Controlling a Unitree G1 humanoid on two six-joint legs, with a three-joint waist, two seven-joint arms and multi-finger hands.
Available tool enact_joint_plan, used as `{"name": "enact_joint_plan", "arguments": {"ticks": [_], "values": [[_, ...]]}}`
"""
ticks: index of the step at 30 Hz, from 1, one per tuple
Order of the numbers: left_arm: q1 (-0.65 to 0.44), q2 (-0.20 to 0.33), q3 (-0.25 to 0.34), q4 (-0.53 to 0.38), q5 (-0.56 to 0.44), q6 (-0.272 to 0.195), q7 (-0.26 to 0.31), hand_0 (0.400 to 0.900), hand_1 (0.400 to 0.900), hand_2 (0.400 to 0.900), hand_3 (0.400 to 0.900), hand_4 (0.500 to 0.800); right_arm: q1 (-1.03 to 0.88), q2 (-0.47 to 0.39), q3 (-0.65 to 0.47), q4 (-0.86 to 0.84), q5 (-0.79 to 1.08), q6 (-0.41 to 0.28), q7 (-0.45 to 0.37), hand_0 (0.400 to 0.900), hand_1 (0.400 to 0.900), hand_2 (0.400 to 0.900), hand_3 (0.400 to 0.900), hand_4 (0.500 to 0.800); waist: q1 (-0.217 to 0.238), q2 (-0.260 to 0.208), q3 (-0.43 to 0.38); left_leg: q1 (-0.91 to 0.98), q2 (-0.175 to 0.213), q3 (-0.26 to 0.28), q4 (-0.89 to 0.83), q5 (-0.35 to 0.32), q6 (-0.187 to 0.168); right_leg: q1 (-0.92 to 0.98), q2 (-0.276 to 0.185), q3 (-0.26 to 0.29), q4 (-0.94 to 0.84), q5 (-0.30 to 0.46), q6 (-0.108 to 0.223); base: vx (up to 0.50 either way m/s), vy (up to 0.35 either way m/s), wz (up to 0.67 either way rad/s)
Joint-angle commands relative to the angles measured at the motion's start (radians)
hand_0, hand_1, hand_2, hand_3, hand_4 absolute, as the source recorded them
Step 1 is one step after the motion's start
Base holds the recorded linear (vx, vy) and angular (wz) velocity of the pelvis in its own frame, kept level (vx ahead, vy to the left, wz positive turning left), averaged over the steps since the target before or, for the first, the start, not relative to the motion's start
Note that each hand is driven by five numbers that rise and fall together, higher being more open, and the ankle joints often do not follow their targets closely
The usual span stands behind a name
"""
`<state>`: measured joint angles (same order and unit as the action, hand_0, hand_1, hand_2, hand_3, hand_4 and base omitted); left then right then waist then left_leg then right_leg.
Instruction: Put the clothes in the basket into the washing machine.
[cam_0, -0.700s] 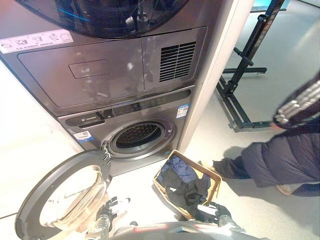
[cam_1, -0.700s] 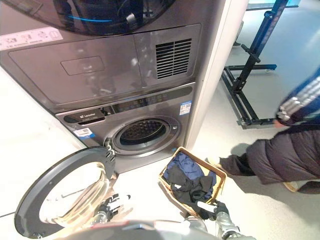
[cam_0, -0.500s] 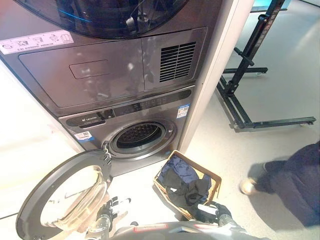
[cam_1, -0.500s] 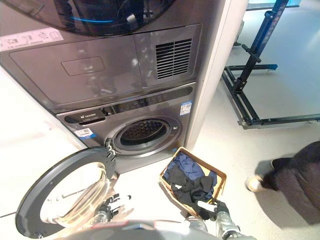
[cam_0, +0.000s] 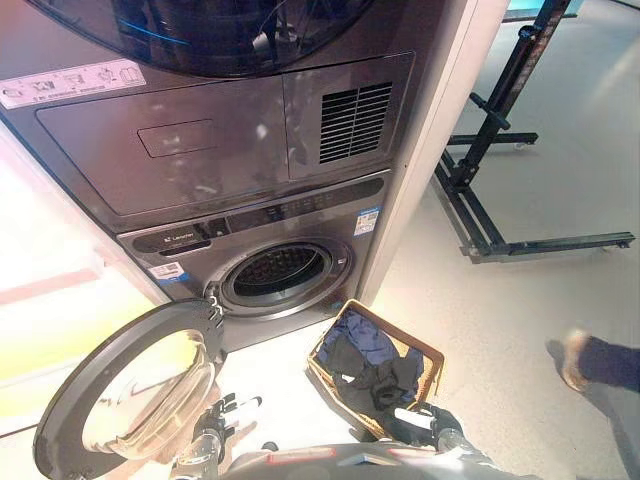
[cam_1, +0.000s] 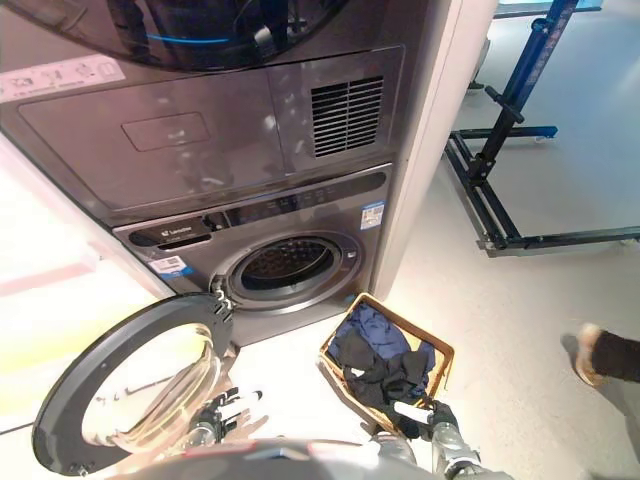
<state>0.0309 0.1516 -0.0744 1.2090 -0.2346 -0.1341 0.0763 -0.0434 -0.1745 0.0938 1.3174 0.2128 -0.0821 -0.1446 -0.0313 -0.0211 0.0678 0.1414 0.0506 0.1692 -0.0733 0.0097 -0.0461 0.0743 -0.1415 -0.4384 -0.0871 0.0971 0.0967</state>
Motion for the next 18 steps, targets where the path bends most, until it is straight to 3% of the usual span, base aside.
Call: {"name": "enact_joint_plan", "arguments": {"ticks": [1, 10, 12, 13, 15, 16, 18], "values": [[-0.055, 0.010, 0.007, 0.025, 0.014, -0.043, -0.001, 0.900, 0.900, 0.900, 0.900, 0.800, -0.090, -0.012, 0.021, 0.020, -0.013, -0.020, -0.013, 0.900, 0.900, 0.900, 0.900, 0.800, -0.006, -0.022, 0.007, -0.069, -0.008, -0.021, 0.015, 0.043, -0.033, 0.027, 0.003, 0.010, 0.014, -0.026, 0.091, 0.00, 0.000, 0.00], [-0.059, 0.010, 0.010, 0.000, -0.003, -0.050, 0.000, 0.900, 0.900, 0.900, 0.900, 0.800, -0.102, -0.011, 0.029, -0.021, -0.005, -0.025, -0.016, 0.900, 0.900, 0.900, 0.900, 0.800, 0.001, -0.019, 0.017, -0.079, -0.009, -0.031, 0.020, 0.043, -0.032, 0.016, 0.001, 0.004, 0.017, -0.025, 0.092, -0.01, 0.001, 0.04], [-0.064, 0.031, -0.003, -0.085, -0.015, -0.065, 0.012, 0.900, 0.900, 0.900, 0.900, 0.800, -0.143, -0.037, 0.087, -0.124, -0.056, -0.032, -0.024, 0.900, 0.900, 0.900, 0.900, 0.800, 0.012, -0.025, 0.066, -0.126, -0.012, -0.042, 0.049, 0.045, -0.027, -0.034, -0.001, 0.010, 0.051, -0.030, 0.087, -0.12, -0.008, 0.05], [-0.064, 0.031, -0.002, -0.087, -0.015, -0.064, 0.012, 0.900, 0.900, 0.900, 0.900, 0.800, -0.143, -0.037, 0.087, -0.125, -0.056, -0.030, -0.025, 0.900, 0.900, 0.900, 0.900, 0.800, 0.011, -0.025, 0.065, -0.129, -0.012, -0.042, 0.051, 0.044, -0.027, -0.037, -0.001, 0.010, 0.054, -0.031, 0.087, -0.17, -0.009, 0.07], [-0.080, 0.066, -0.026, -0.234, -0.039, -0.093, 0.036, 0.900, 0.900, 0.900, 0.900, 0.800, -0.212, -0.092, 0.149, -0.251, -0.138, -0.034, -0.049, 0.900, 0.900, 0.900, 0.900, 0.800, 0.024, -0.031, 0.165, -0.236, -0.014, -0.069, 0.128, 0.042, -0.020, -0.145, -0.020, 0.012, 0.134, -0.040, 0.080, -0.33, -0.015, 0.09], [-0.081, 0.066, -0.025, -0.235, -0.039, -0.091, 0.037, 0.900, 0.900, 0.900, 0.900, 0.800, -0.214, -0.092, 0.149, -0.251, -0.138, -0.033, -0.049, 0.900, 0.900, 0.900, 0.900, 0.800, 0.023, -0.030, 0.161, -0.247, -0.014, -0.070, 0.136, 0.039, -0.019, -0.154, -0.022, 0.012, 0.140, -0.042, 0.080, -0.39, -0.012, 0.09], [-0.106, 0.094, -0.043, -0.328, -0.060, -0.122, 0.062, 0.900, 0.900, 0.900, 0.900, 0.800, -0.287, -0.141, 0.184, -0.324, -0.186, -0.037, -0.073, 0.900, 0.900, 0.900, 0.900, 0.800, 0.030, -0.029, 0.231, -0.341, -0.018, -0.086, 0.199, 0.037, -0.019, -0.255, -0.045, 0.017, 0.203, -0.043, 0.074, -0.32, 0.014, 0.08]]}}
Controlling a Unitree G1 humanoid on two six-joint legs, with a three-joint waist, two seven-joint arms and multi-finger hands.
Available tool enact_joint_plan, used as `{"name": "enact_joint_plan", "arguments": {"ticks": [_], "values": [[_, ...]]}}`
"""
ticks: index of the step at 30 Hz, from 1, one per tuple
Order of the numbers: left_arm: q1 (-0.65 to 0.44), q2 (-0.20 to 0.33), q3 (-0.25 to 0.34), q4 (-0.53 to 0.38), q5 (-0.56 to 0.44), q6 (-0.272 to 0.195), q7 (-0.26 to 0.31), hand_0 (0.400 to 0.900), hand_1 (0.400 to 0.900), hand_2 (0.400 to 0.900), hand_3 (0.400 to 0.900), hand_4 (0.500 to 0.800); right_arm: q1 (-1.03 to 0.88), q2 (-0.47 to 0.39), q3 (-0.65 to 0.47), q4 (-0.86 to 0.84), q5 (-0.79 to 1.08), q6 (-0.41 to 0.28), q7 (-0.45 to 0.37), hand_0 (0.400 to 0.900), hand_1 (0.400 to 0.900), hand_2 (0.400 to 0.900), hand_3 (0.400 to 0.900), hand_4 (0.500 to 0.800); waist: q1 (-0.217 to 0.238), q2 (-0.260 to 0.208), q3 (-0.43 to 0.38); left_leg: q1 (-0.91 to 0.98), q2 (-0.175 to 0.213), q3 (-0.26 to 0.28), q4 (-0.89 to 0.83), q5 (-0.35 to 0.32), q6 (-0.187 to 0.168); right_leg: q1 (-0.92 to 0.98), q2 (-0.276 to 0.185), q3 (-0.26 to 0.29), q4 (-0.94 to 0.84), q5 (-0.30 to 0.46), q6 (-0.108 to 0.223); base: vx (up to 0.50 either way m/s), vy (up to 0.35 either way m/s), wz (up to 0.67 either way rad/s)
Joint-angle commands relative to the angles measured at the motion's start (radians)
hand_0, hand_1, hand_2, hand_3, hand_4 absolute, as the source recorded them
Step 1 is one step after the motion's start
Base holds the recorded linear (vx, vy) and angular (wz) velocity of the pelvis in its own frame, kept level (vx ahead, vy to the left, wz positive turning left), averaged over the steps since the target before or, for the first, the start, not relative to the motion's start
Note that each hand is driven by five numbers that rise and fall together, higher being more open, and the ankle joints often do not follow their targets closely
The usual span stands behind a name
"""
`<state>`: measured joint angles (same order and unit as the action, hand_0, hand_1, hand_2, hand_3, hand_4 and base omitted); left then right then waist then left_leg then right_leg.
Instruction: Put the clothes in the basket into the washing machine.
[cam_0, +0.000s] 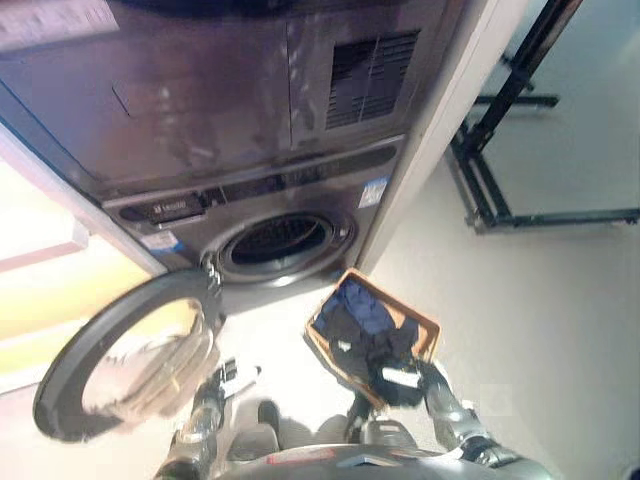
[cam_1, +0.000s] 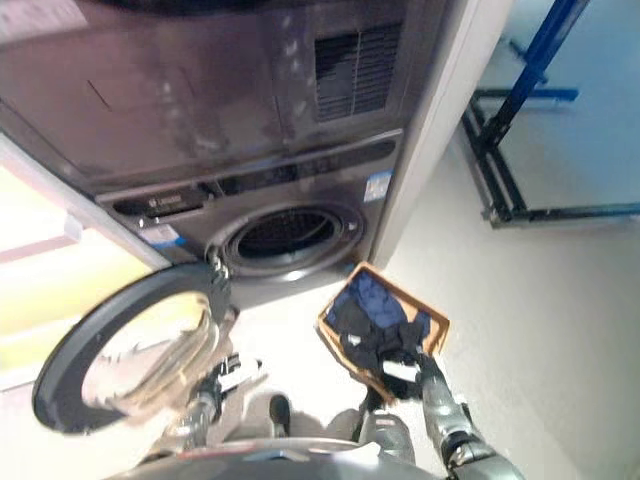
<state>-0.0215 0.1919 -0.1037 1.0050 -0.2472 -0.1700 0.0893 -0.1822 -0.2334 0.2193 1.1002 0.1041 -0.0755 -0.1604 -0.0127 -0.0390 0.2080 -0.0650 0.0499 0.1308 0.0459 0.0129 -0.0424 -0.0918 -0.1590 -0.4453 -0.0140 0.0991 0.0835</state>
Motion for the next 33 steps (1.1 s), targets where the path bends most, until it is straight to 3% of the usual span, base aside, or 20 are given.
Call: {"name": "enact_joint_plan", "arguments": {"ticks": [1, 7, 12, 14, 22, 30, 33], "values": [[-0.061, 0.067, -0.020, -0.187, -0.056, -0.097, 0.065, 0.900, 0.900, 0.900, 0.900, 0.800, -0.184, -0.108, 0.075, -0.139, -0.107, -0.041, -0.064, 0.900, 0.900, 0.900, 0.900, 0.800, 0.015, -0.010, 0.108, -0.192, -0.018, -0.051, 0.112, 0.032, -0.024, -0.148, -0.038, 0.025, 0.163, -0.046, 0.085, -0.29, 0.042, 0.02], [-0.114, 0.107, -0.048, -0.472, -0.116, -0.169, 0.134, 0.900, 0.900, 0.900, 0.900, 0.800, -0.440, -0.269, 0.204, -0.175, -0.335, -0.024, -0.141, 0.900, 0.900, 0.900, 0.900, 0.800, 0.042, 0.007, 0.190, -0.508, -0.009, -0.058, 0.302, 0.002, -0.015, -0.470, -0.086, 0.030, 0.354, -0.067, 0.076, -0.25, 0.019, 0.07], [-0.198, 0.142, -0.088, -0.600, -0.114, -0.199, 0.188, 0.900, 0.900, 0.900, 0.900, 0.800, -0.687, -0.349, 0.295, -0.105, -0.425, -0.017, -0.199, 0.900, 0.900, 0.900, 0.900, 0.800, 0.059, 0.025, 0.221, -0.753, -0.009, -0.067, 0.432, -0.012, -0.012, -0.710, -0.134, 0.037, 0.484, -0.077, 0.075, -0.20, -0.007, 0.09], [-0.222, 0.155, -0.098, -0.658, -0.119, -0.213, 0.202, 0.900, 0.900, 0.900, 0.900, 0.800, -0.779, -0.373, 0.316, -0.067, -0.422, -0.013, -0.214, 0.900, 0.900, 0.900, 0.900, 0.800, 0.070, 0.033, 0.225, -0.824, -0.009, -0.078, 0.489, -0.057, -0.021, -0.784, -0.139, 0.049, 0.553, -0.118, 0.085, -0.05, -0.017, 0.06], [-0.259, 0.183, -0.093, -0.789, -0.139, -0.234, 0.248, 0.900, 0.900, 0.900, 0.900, 0.800, -0.985, -0.362, 0.362, 0.068, -0.369, -0.005, -0.248, 0.900, 0.900, 0.900, 0.900, 0.800, 0.088, 0.053, 0.229, -1.115, -0.013, -0.102, 0.716, -0.121, -0.020, -1.089, -0.174, 0.066, 0.790, -0.190, 0.064, -0.08, 0.009, 0.06], [-0.242, 0.172, -0.091, -0.850, -0.145, -0.227, 0.294, 0.900, 0.900, 0.900, 0.900, 0.800, -0.961, -0.274, 0.342, 0.068, -0.346, -0.002, -0.261, 0.900, 0.900, 0.900, 0.900, 0.800, 0.086, 0.061, 0.244, -1.263, -0.022, -0.106, 0.857, -0.161, -0.007, -1.250, -0.208, 0.098, 0.929, -0.235, 0.035, -0.01, 0.009, -0.05], [-0.231, 0.175, -0.094, -0.834, -0.150, -0.224, 0.312, 0.900, 0.900, 0.900, 0.900, 0.800, -0.932, -0.236, 0.337, 0.047, -0.350, -0.001, -0.262, 0.900, 0.900, 0.900, 0.900, 0.800, 0.079, 0.066, 0.251, -1.302, -0.026, -0.110, 0.891, -0.165, 0.001, -1.299, -0.224, 0.113, 0.967, -0.239, 0.027, 0.00, 0.000, 0.00]]}}
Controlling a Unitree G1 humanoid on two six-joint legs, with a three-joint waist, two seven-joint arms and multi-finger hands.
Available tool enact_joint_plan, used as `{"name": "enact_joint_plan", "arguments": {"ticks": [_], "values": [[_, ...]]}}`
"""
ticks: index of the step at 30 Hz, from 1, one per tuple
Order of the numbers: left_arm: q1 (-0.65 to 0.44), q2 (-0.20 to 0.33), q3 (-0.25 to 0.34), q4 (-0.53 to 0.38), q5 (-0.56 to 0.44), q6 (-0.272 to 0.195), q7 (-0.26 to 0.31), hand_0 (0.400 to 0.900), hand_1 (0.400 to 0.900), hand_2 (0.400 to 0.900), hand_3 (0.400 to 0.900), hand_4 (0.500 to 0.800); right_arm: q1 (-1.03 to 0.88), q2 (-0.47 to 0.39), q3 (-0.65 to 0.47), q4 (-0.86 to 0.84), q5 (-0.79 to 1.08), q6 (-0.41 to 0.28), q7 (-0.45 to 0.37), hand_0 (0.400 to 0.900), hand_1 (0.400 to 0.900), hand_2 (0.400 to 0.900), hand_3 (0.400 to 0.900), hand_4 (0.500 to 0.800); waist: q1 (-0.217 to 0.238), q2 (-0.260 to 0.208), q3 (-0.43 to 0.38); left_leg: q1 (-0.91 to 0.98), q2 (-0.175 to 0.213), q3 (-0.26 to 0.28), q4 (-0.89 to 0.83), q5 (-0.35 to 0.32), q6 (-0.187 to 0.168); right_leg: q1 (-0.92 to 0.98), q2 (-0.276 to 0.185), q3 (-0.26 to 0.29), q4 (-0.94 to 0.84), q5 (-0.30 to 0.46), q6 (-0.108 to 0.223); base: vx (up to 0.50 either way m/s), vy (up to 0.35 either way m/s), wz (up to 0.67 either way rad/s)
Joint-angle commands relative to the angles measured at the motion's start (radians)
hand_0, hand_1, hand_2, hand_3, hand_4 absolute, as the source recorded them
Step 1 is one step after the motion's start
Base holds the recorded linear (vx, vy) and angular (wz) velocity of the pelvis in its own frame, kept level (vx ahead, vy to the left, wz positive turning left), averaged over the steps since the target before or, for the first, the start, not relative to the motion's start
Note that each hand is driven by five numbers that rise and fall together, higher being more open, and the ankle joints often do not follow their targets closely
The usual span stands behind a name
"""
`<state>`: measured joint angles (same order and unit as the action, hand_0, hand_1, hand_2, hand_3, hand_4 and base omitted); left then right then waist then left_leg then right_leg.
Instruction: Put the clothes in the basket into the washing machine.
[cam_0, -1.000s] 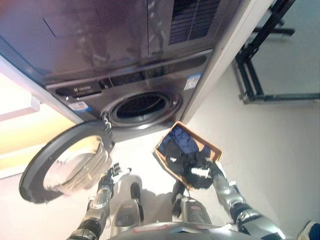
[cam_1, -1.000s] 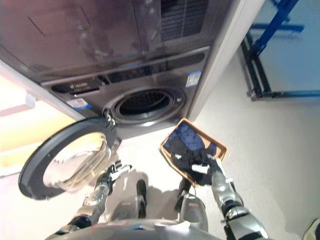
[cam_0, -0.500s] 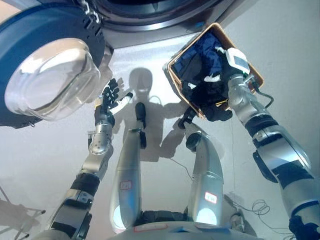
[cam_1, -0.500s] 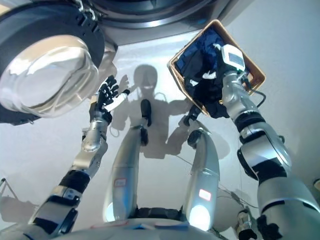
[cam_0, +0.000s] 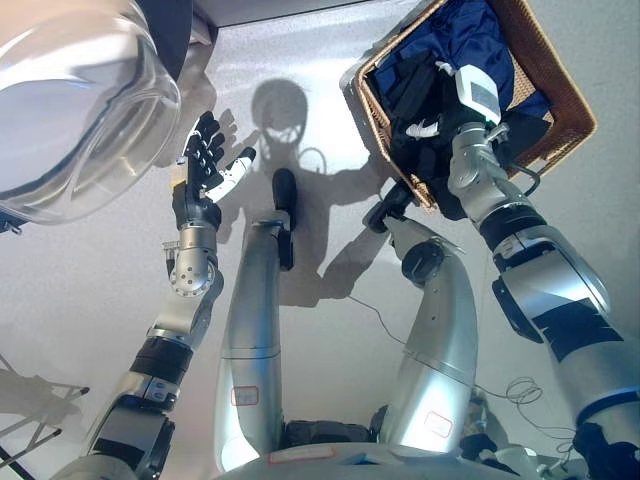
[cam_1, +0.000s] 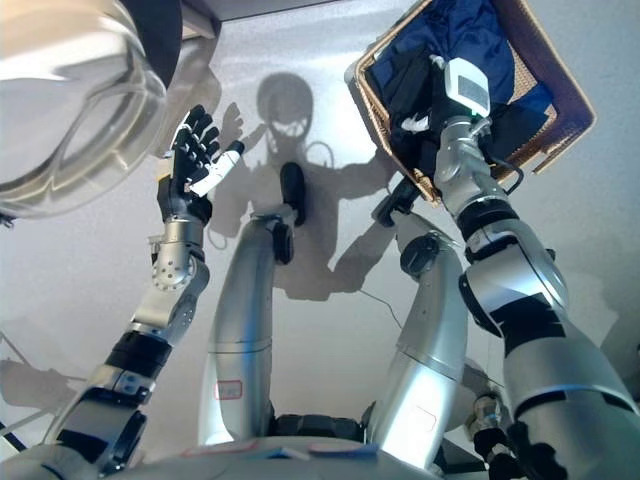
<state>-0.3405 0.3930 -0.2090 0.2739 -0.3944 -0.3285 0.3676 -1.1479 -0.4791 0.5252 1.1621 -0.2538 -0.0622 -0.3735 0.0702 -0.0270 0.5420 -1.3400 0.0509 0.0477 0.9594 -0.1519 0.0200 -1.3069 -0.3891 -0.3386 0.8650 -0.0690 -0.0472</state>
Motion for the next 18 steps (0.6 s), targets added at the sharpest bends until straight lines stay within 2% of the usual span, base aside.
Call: {"name": "enact_joint_plan", "arguments": {"ticks": [1, 4, 6, 13, 14, 15, 16, 18], "values": [[0.088, -0.025, 0.012, -0.102, -0.004, -0.066, 0.033, 0.900, 0.900, 0.900, 0.900, 0.800, 0.034, 0.011, 0.031, -0.014, 0.007, -0.014, -0.049, 0.900, 0.900, 0.900, 0.900, 0.800, -0.005, 0.052, -0.086, -0.031, -0.028, -0.026, -0.020, -0.001, -0.061, -0.089, 0.005, 0.008, 0.091, -0.072, 0.158, 0.00, 0.000, 0.00], [0.092, -0.026, 0.005, -0.094, -0.010, -0.063, 0.047, 0.900, 0.900, 0.900, 0.900, 0.800, 0.034, 0.044, 0.024, 0.040, -0.024, 0.007, -0.065, 0.900, 0.900, 0.900, 0.900, 0.800, -0.007, 0.057, -0.082, -0.057, -0.032, -0.026, 0.002, -0.002, -0.058, -0.125, -0.005, 0.023, 0.120, -0.075, 0.154, 0.00, 0.000, 0.00], [0.086, -0.030, -0.020, -0.098, -0.019, -0.064, 0.052, 0.900, 0.900, 0.900, 0.900, 0.800, 0.032, 0.066, 0.002, 0.144, -0.049, 0.038, -0.092, 0.900, 0.900, 0.900, 0.900, 0.800, -0.002, 0.071, -0.079, -0.077, -0.036, -0.025, 0.016, -0.001, -0.053, -0.153, -0.019, 0.037, 0.142, -0.078, 0.152, 0.00, 0.018, 0.05], [0.068, -0.016, -0.074, -0.127, -0.010, -0.070, 0.050, 0.900, 0.900, 0.900, 0.900, 0.800, 0.062, 0.055, -0.024, 0.280, -0.137, 0.102, -0.149, 0.900, 0.900, 0.900, 0.900, 0.800, 0.024, 0.112, -0.093, -0.117, -0.043, -0.025, 0.063, -0.005, -0.042, -0.211, -0.045, 0.067, 0.203, -0.091, 0.148, 0.01, 0.023, 0.08], [0.069, -0.016, -0.082, -0.136, -0.006, -0.068, 0.046, 0.900, 0.900, 0.900, 0.900, 0.800, 0.074, 0.051, -0.040, 0.292, -0.136, 0.105, -0.150, 0.792, 0.792, 0.792, 0.792, 0.735, 0.027, 0.119, -0.096, -0.122, -0.046, -0.024, 0.070, -0.006, -0.040, -0.219, -0.047, 0.071, 0.212, -0.093, 0.148, 0.02, 0.021, 0.11], [0.074, -0.014, -0.084, -0.137, -0.005, -0.068, 0.043, 0.900, 0.900, 0.900, 0.900, 0.800, 0.082, 0.043, -0.053, 0.303, -0.132, 0.111, -0.151, 0.622, 0.622, 0.622, 0.622, 0.633, 0.031, 0.124, -0.101, -0.126, -0.046, -0.022, 0.075, -0.008, -0.038, -0.226, -0.051, 0.075, 0.221, -0.095, 0.148, 0.02, 0.010, 0.11], [0.077, -0.009, -0.083, -0.144, -0.008, -0.068, 0.041, 0.900, 0.900, 0.900, 0.900, 0.800, 0.087, 0.031, -0.059, 0.299, -0.128, 0.113, -0.150, 0.400, 0.400, 0.400, 0.400, 0.500, 0.035, 0.128, -0.104, -0.131, -0.048, -0.023, 0.079, -0.008, -0.036, -0.234, -0.054, 0.080, 0.227, -0.095, 0.148, 0.02, 0.003, 0.10], [0.084, -0.011, -0.081, -0.130, -0.002, -0.065, 0.041, 0.900, 0.900, 0.900, 0.900, 0.800, 0.098, 0.021, -0.080, 0.291, -0.118, 0.113, -0.154, 0.400, 0.400, 0.400, 0.400, 0.500, 0.034, 0.130, -0.111, -0.141, -0.052, -0.024, 0.087, -0.006, -0.033, -0.243, -0.057, 0.088, 0.237, -0.096, 0.147, 0.02, -0.003, 0.08]]}}
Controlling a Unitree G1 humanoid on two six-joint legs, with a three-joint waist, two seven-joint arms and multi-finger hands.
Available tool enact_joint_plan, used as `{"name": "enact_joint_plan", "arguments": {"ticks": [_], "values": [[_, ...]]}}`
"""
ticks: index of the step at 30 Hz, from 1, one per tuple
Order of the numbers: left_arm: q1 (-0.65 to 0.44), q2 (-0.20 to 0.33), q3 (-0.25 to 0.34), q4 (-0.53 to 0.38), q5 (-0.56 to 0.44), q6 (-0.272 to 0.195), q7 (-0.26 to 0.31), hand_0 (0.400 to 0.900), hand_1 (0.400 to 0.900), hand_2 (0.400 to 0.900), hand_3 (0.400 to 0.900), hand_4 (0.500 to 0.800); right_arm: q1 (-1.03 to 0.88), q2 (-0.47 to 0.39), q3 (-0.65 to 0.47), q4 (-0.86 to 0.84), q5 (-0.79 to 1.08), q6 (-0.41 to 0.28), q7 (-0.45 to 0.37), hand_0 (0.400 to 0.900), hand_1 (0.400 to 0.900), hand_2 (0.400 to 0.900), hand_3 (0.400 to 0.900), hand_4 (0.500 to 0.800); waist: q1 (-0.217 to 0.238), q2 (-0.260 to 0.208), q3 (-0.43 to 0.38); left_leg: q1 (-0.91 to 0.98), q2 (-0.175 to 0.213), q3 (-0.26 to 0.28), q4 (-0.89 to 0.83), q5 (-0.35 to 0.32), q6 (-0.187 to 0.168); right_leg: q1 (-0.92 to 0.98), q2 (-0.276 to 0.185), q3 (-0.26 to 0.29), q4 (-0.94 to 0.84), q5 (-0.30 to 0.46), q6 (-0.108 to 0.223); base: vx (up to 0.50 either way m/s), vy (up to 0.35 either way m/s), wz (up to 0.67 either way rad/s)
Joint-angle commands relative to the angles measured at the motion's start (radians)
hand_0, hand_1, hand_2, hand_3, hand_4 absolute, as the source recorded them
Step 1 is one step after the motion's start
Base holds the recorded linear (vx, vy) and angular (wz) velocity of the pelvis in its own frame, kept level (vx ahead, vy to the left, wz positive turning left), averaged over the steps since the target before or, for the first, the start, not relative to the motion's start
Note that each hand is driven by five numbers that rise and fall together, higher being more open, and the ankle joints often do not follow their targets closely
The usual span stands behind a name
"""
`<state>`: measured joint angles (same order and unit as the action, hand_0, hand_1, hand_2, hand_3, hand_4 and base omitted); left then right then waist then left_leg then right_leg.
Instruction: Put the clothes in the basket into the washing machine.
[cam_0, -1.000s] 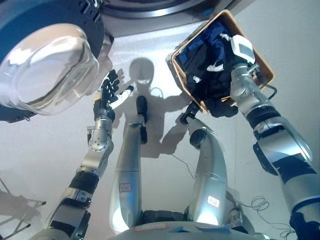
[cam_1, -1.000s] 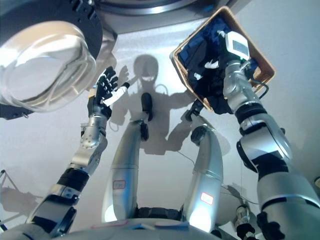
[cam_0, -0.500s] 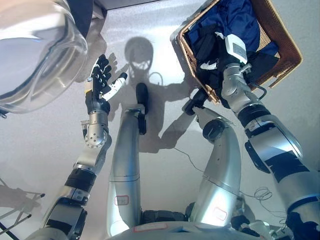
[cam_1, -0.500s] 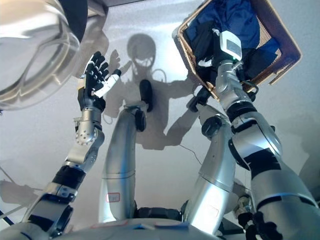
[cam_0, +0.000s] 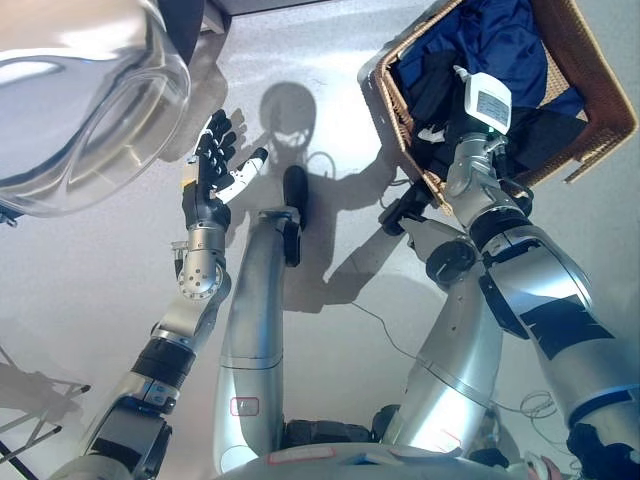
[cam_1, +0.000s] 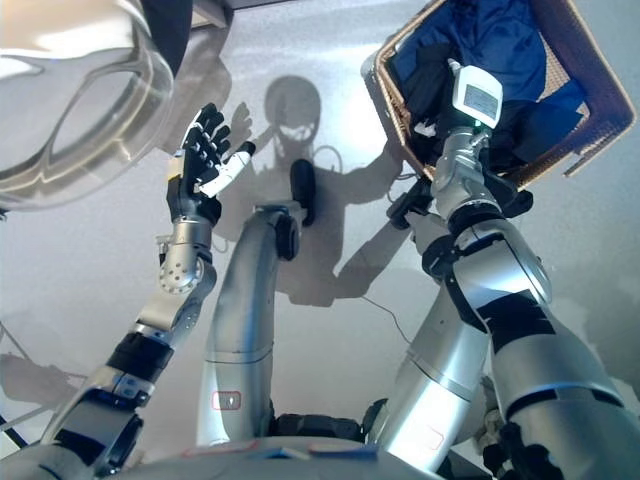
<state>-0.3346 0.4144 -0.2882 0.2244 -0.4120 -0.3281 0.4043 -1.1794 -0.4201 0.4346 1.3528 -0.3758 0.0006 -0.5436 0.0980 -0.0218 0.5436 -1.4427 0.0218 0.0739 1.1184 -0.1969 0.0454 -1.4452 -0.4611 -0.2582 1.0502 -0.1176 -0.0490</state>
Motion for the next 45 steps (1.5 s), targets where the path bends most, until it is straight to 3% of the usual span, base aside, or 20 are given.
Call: {"name": "enact_joint_plan", "arguments": {"ticks": [1, 7, 13, 14, 15, 16, 17, 18, 19, 21, 22, 25, 29, 34, 36, 38, 40, 45], "values": [[0.078, -0.032, -0.003, -0.080, 0.016, -0.066, 0.004, 0.900, 0.900, 0.900, 0.900, 0.800, 0.130, -0.038, 0.010, 0.100, 0.003, 0.050, 0.016, 0.400, 0.400, 0.400, 0.400, 0.500, 0.007, 0.125, -0.114, -0.039, -0.023, -0.050, -0.071, 0.039, -0.059, -0.107, 0.014, 0.008, 0.053, -0.048, 0.149, 0.01, 0.000, 0.04], [0.094, -0.044, 0.013, -0.055, 0.017, -0.057, 0.020, 0.900, 0.900, 0.900, 0.900, 0.800, 0.174, -0.044, -0.029, 0.049, 0.055, 0.026, -0.004, 0.400, 0.400, 0.400, 0.400, 0.500, -0.009, 0.112, -0.132, -0.048, -0.024, -0.049, -0.061, 0.041, -0.057, -0.112, 0.018, 0.013, 0.057, -0.041, 0.146, 0.00, -0.001, -0.01], [0.114, -0.041, 0.060, -0.056, 0.021, -0.050, 0.054, 0.900, 0.900, 0.900, 0.900, 0.800, 0.224, -0.072, -0.092, -0.117, 0.193, -0.046, -0.036, 0.400, 0.400, 0.400, 0.400, 0.500, -0.051, 0.082, -0.148, -0.041, -0.017, -0.047, -0.064, 0.041, -0.061, -0.098, 0.032, 0.008, 0.041, -0.026, 0.143, 0.01, -0.001, -0.10], [0.119, -0.039, 0.072, -0.057, 0.018, -0.047, 0.059, 0.900, 0.900, 0.900, 0.900, 0.800, 0.239, -0.081, -0.101, -0.175, 0.215, -0.055, -0.040, 0.400, 0.400, 0.400, 0.400, 0.500, -0.061, 0.075, -0.149, -0.038, -0.014, -0.047, -0.067, 0.041, -0.062, -0.094, 0.037, 0.005, 0.034, -0.023, 0.143, 0.01, 0.008, -0.26], [0.129, -0.039, 0.106, -0.057, 0.021, -0.038, 0.072, 0.900, 0.900, 0.900, 0.900, 0.800, 0.287, -0.100, -0.134, -0.364, 0.264, -0.093, -0.057, 0.400, 0.400, 0.400, 0.400, 0.500, -0.084, 0.061, -0.149, -0.036, -0.010, -0.046, -0.073, 0.042, -0.063, -0.087, 0.046, 0.001, 0.021, -0.019, 0.143, 0.01, 0.006, -0.21], [0.132, -0.038, 0.104, -0.058, 0.021, -0.037, 0.073, 0.900, 0.900, 0.900, 0.900, 0.800, 0.299, -0.102, -0.139, -0.379, 0.263, -0.086, -0.056, 0.400, 0.400, 0.400, 0.400, 0.500, -0.082, 0.060, -0.151, -0.034, -0.010, -0.045, -0.075, 0.042, -0.063, -0.085, 0.047, 0.002, 0.019, -0.018, 0.143, 0.01, 0.010, -0.22], [0.143, -0.038, 0.123, -0.056, 0.023, -0.034, 0.079, 0.900, 0.900, 0.900, 0.900, 0.800, 0.339, -0.124, -0.159, -0.505, 0.268, -0.094, -0.065, 0.400, 0.400, 0.400, 0.400, 0.500, -0.096, 0.053, -0.152, -0.031, -0.008, -0.047, -0.081, 0.042, -0.065, -0.079, 0.052, -0.003, 0.009, -0.015, 0.145, 0.03, -0.017, -0.15], [0.157, -0.041, 0.149, -0.056, 0.027, -0.034, 0.087, 0.900, 0.900, 0.900, 0.900, 0.800, 0.412, -0.155, -0.220, -0.703, 0.269, -0.115, -0.086, 0.400, 0.400, 0.400, 0.400, 0.500, -0.120, 0.041, -0.155, -0.026, -0.006, -0.049, -0.089, 0.040, -0.067, -0.070, 0.059, -0.011, -0.005, -0.015, 0.148, 0.03, -0.017, -0.14], [0.161, -0.039, 0.143, -0.057, 0.027, -0.033, 0.088, 0.900, 0.900, 0.900, 0.900, 0.800, 0.434, -0.156, -0.231, -0.727, 0.265, -0.104, -0.083, 0.400, 0.400, 0.400, 0.400, 0.500, -0.115, 0.040, -0.159, -0.024, -0.006, -0.050, -0.091, 0.041, -0.067, -0.067, 0.058, -0.012, -0.006, -0.015, 0.148, 0.03, -0.031, -0.10], [0.183, -0.042, 0.173, -0.054, 0.031, -0.031, 0.093, 0.900, 0.900, 0.900, 0.900, 0.800, 0.566, -0.173, -0.356, -0.979, 0.281, -0.145, -0.103, 0.400, 0.400, 0.400, 0.400, 0.500, -0.144, 0.027, -0.164, -0.016, -0.002, -0.053, -0.105, 0.040, -0.071, -0.050, 0.066, -0.024, -0.022, -0.019, 0.154, 0.03, -0.032, -0.05], [0.186, -0.039, 0.166, -0.055, 0.030, -0.031, 0.093, 0.900, 0.900, 0.900, 0.900, 0.800, 0.586, -0.171, -0.369, -0.999, 0.278, -0.138, -0.099, 0.400, 0.400, 0.400, 0.400, 0.500, -0.138, 0.025, -0.166, -0.013, -0.003, -0.053, -0.107, 0.041, -0.071, -0.047, 0.065, -0.026, -0.023, -0.019, 0.154, 0.03, -0.034, -0.02], [0.209, -0.041, 0.177, -0.041, 0.014, -0.019, 0.088, 0.900, 0.900, 0.900, 0.900, 0.800, 0.715, -0.112, -0.469, -1.230, 0.373, -0.215, -0.077, 0.400, 0.400, 0.400, 0.400, 0.500, -0.158, 0.007, -0.178, 0.011, 0.002, -0.058, -0.132, 0.042, -0.076, -0.008, 0.078, -0.048, -0.063, -0.020, 0.161, 0.02, -0.029, 0.00], [0.227, -0.039, 0.189, -0.043, -0.008, -0.003, 0.076, 0.900, 0.900, 0.900, 0.900, 0.800, 0.765, -0.050, -0.490, -1.383, 0.501, -0.274, -0.029, 0.400, 0.400, 0.400, 0.400, 0.500, -0.164, -0.006, -0.192, 0.056, 0.008, -0.060, -0.182, 0.050, -0.087, 0.053, 0.097, -0.080, -0.114, -0.023, 0.169, 0.02, -0.035, 0.02], [0.225, -0.046, 0.184, -0.038, -0.036, 0.002, 0.065, 0.900, 0.900, 0.900, 0.900, 0.800, 0.729, 0.022, -0.464, -1.423, 0.733, -0.368, 0.056, 0.400, 0.400, 0.400, 0.400, 0.500, -0.160, -0.011, -0.194, 0.114, 0.014, -0.054, -0.247, 0.062, -0.096, 0.119, 0.113, -0.111, -0.176, -0.018, 0.174, 0.00, -0.016, 0.03], [0.209, -0.060, 0.160, -0.020, -0.075, 0.007, 0.050, 0.900, 0.900, 0.900, 0.900, 0.800, 0.644, 0.113, -0.383, -1.379, 1.012, -0.438, 0.137, 0.400, 0.400, 0.400, 0.400, 0.500, -0.145, -0.008, -0.202, 0.149, 0.020, -0.047, -0.296, 0.074, -0.096, 0.147, 0.122, -0.125, -0.208, -0.014, 0.179, 0.01, -0.009, 0.07], [0.201, -0.062, 0.158, -0.016, -0.096, 0.008, 0.041, 0.900, 0.900, 0.900, 0.900, 0.800, 0.591, 0.135, -0.364, -1.351, 1.103, -0.455, 0.182, 0.400, 0.400, 0.400, 0.400, 0.500, -0.142, -0.008, -0.201, 0.163, 0.022, -0.048, -0.315, 0.078, -0.096, 0.158, 0.125, -0.130, -0.221, -0.013, 0.180, 0.02, -0.012, 0.07], [0.192, -0.071, 0.139, -0.002, -0.140, 0.002, 0.013, 0.900, 0.900, 0.900, 0.900, 0.800, 0.458, 0.224, -0.335, -1.269, 1.307, -0.492, 0.267, 0.400, 0.400, 0.400, 0.400, 0.500, -0.119, 0.003, -0.215, 0.191, 0.023, -0.048, -0.348, 0.084, -0.095, 0.174, 0.127, -0.138, -0.232, -0.016, 0.182, 0.04, -0.004, 0.11], [0.178, -0.071, 0.106, 0.020, -0.181, -0.004, -0.034, 0.900, 0.900, 0.900, 0.900, 0.800, 0.222, 0.274, -0.329, -1.079, 1.453, -0.515, 0.312, 0.400, 0.400, 0.400, 0.400, 0.500, -0.075, 0.011, -0.230, 0.225, 0.024, -0.055, -0.389, 0.090, -0.093, 0.200, 0.119, -0.147, -0.244, -0.020, 0.190, 0.05, -0.021, 0.15]]}}
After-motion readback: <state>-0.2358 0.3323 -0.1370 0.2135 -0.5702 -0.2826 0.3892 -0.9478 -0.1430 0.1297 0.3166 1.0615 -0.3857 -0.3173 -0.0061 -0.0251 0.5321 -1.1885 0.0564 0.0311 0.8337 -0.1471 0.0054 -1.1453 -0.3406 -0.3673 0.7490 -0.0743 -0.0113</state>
